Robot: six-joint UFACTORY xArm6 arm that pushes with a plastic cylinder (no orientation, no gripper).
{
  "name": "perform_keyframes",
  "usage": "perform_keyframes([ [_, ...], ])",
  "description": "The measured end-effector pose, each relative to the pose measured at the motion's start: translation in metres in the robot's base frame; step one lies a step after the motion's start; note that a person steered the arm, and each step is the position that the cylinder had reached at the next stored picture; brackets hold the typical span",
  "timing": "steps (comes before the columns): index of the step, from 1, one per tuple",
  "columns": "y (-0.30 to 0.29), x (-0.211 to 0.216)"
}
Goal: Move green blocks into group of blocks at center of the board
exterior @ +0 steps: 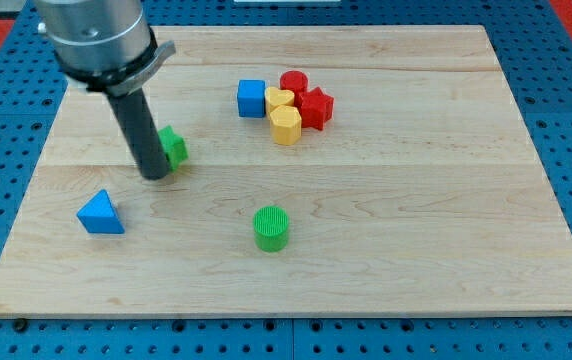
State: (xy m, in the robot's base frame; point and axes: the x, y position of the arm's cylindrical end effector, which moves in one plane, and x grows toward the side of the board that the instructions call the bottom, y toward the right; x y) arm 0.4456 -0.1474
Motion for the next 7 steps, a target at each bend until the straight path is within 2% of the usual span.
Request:
perform_keyframes([
  [1,0.003,-0.021],
  [2,-0.049,-0.018],
  [3,-0.027,-0.035],
  [4,0.029,-0.048],
  [7,0.054,-0.046],
])
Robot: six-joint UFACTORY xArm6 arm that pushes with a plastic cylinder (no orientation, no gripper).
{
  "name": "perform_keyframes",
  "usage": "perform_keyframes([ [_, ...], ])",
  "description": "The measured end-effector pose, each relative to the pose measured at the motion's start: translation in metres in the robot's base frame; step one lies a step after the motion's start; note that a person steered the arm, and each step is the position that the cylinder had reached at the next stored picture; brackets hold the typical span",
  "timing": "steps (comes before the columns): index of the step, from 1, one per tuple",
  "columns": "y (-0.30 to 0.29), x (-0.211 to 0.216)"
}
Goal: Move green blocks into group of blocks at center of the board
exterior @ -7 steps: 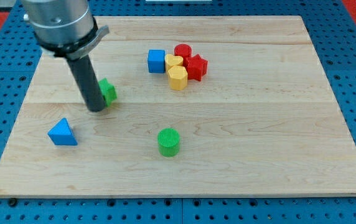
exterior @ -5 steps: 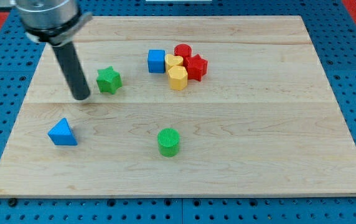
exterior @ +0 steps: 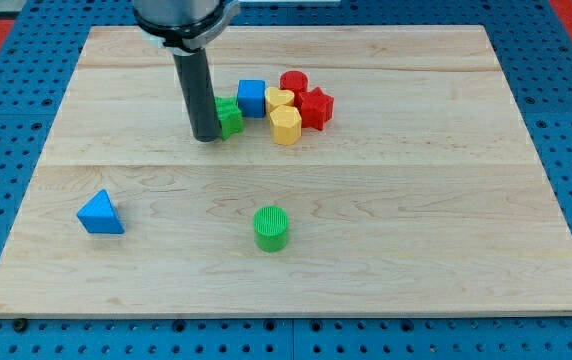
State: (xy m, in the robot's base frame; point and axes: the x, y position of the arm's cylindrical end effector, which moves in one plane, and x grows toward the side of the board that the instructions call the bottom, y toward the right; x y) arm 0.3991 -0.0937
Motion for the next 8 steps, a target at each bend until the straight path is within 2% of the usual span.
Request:
perform_keyframes([
  [1,0.002,-0.005],
  [2,0.025,0.043],
  [3,0.073,0.089],
  [4,0.152,0.078],
  [5,0.129,0.116],
  [6,0.077,0.117],
  [7,0.105,0.119],
  [8,0.173,0.13],
])
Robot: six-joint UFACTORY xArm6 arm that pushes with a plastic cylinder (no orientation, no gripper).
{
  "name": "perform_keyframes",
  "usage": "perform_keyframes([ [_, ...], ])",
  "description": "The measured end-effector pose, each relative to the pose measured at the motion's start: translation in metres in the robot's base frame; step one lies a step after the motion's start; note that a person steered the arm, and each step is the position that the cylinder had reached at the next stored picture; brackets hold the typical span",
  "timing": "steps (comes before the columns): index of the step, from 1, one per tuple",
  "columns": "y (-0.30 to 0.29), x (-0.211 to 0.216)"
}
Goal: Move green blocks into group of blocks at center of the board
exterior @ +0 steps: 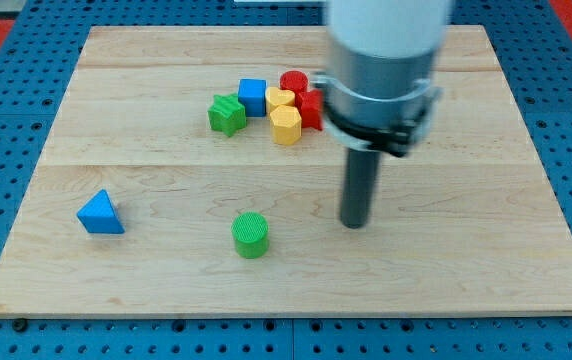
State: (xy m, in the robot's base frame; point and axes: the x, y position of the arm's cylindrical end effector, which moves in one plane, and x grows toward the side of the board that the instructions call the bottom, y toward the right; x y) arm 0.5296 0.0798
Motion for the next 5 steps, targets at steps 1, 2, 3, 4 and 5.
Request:
perform_keyframes([
  [1,-0.049,0.072],
  [2,-0.111,0.074],
  [3,-0.112,0.039],
  [4,-0.095,-0.002],
  [5,-0.098,-0.021],
])
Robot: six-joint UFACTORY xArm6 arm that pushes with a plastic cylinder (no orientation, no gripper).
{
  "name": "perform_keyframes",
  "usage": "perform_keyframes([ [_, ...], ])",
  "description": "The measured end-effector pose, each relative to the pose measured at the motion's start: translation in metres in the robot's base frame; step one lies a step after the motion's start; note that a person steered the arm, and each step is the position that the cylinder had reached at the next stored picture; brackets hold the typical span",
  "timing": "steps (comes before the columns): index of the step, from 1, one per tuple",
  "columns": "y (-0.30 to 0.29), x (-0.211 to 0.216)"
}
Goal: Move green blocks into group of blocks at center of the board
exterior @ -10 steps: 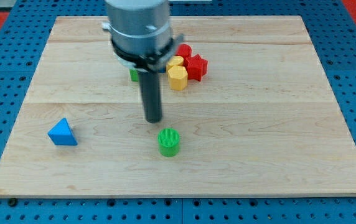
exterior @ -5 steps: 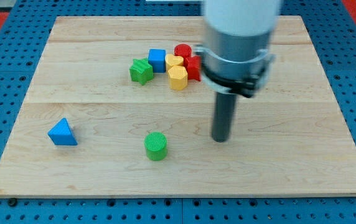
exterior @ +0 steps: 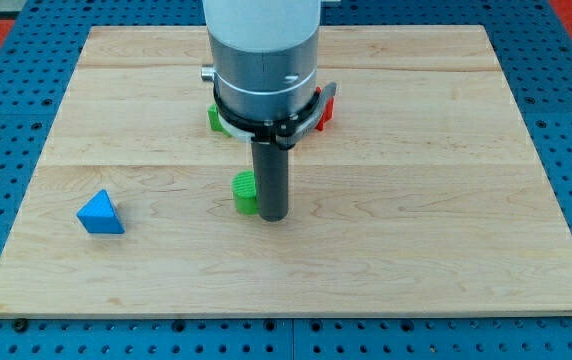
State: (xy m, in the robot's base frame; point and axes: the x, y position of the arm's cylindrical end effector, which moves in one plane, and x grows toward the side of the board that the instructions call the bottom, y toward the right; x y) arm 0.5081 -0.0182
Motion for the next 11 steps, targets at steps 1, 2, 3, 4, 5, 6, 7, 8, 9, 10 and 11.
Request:
perform_keyframes([
  [1,0.006,0.007],
  [2,-0.023,0.006],
  [3,-0.047,-0.007],
  [4,-0.061,-0.028],
  [5,-0.063,-0.056],
  [6,-0.085,-0.055],
  [7,-0.124,-0.055],
  [8,-0.096,-0.059],
  [9,-0.063,-0.067],
  [10,-0.046,-0.086],
  [11,-0.029,-0.091],
])
